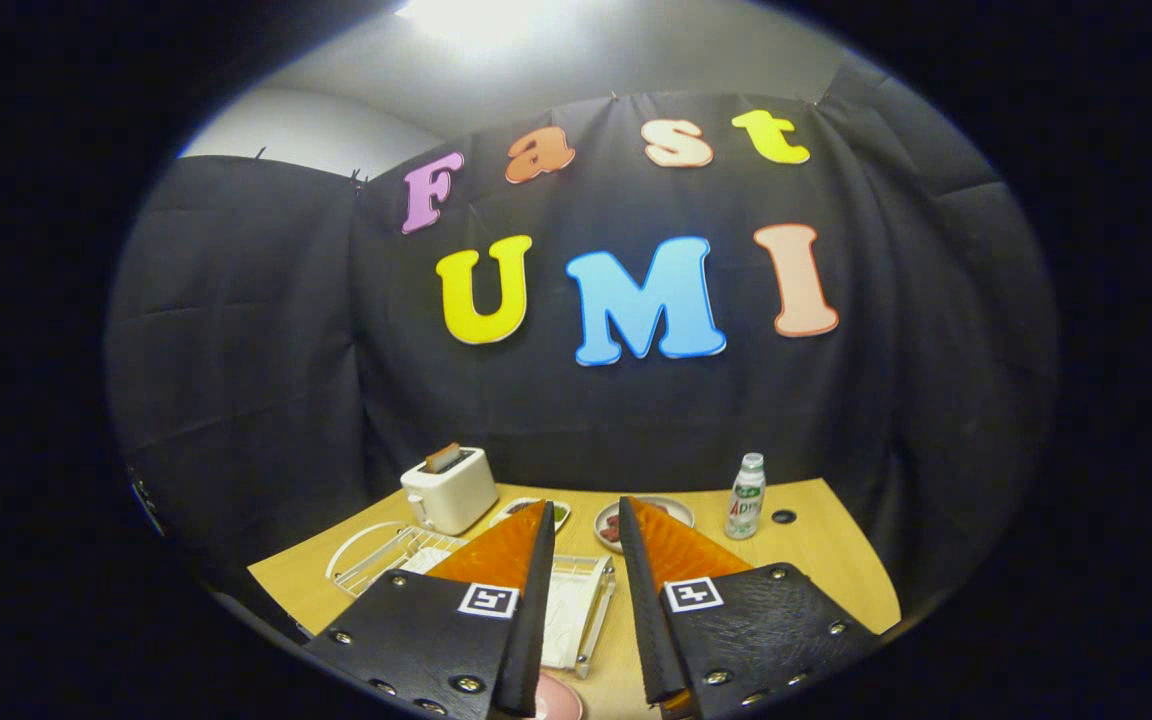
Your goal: Take the plate from the dish rack, then take the spoon from the basket and place it into the plate.
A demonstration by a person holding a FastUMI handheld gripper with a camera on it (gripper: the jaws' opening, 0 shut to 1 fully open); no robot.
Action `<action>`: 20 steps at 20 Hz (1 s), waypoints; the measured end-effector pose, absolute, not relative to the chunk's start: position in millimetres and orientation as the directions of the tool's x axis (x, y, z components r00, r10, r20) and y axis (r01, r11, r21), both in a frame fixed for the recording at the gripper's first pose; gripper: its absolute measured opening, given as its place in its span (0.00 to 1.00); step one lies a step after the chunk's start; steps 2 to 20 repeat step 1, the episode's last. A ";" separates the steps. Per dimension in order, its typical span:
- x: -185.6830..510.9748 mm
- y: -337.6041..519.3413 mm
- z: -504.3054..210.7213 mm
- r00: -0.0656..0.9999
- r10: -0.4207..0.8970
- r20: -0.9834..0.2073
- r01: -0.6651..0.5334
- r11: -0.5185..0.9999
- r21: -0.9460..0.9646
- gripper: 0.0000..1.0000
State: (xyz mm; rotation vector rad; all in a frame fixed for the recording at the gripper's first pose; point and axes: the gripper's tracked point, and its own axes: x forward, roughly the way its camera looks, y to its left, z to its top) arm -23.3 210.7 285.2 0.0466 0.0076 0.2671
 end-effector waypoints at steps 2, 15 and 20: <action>-23.8 209.8 303.3 0.967 0.253 0.037 -0.254 0.967 0.031 0.39; -23.8 209.8 303.3 0.967 0.253 0.037 -0.254 0.967 0.031 0.39; -23.8 209.8 303.3 0.967 0.253 0.037 -0.254 0.967 0.031 0.39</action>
